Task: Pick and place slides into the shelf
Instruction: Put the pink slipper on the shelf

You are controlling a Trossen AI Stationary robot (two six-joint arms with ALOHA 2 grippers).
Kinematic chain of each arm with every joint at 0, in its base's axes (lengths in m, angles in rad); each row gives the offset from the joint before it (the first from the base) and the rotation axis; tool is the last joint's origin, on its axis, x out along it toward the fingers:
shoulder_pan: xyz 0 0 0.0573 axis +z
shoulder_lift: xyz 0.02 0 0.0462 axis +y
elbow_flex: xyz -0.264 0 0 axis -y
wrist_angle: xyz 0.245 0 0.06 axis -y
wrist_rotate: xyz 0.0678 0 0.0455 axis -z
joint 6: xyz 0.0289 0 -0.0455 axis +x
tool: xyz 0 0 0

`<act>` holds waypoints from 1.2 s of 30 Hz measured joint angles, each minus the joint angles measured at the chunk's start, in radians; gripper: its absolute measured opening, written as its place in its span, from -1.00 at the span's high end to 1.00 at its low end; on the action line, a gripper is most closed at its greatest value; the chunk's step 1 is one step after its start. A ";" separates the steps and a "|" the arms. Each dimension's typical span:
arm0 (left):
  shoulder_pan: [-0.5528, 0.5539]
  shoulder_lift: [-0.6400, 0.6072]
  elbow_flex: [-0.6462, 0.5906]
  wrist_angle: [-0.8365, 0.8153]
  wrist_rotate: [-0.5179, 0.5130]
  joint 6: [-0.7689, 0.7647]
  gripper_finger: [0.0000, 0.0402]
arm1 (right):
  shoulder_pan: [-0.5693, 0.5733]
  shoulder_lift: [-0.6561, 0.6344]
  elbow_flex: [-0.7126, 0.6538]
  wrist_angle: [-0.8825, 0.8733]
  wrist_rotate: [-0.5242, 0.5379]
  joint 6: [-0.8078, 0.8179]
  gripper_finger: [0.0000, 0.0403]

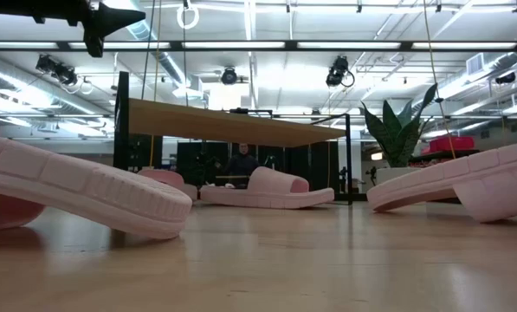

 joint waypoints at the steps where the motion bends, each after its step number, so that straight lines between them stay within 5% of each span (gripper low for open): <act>1: 0.000 0.000 0.000 0.000 -0.003 0.000 0.14 | -0.002 -0.004 0.016 -0.015 0.032 -0.028 -0.28; 9: 0.000 0.032 0.000 0.002 -0.022 0.000 0.14 | -0.002 0.058 0.081 -0.089 0.174 -0.325 -0.22; 22: 0.000 0.123 0.000 0.007 -0.021 -0.048 0.14 | -0.001 0.124 0.083 -0.093 0.301 -0.348 -0.21; 36: 0.000 0.137 0.000 0.034 -0.021 -0.053 0.14 | -0.001 0.195 0.083 0.003 0.318 -0.328 -0.21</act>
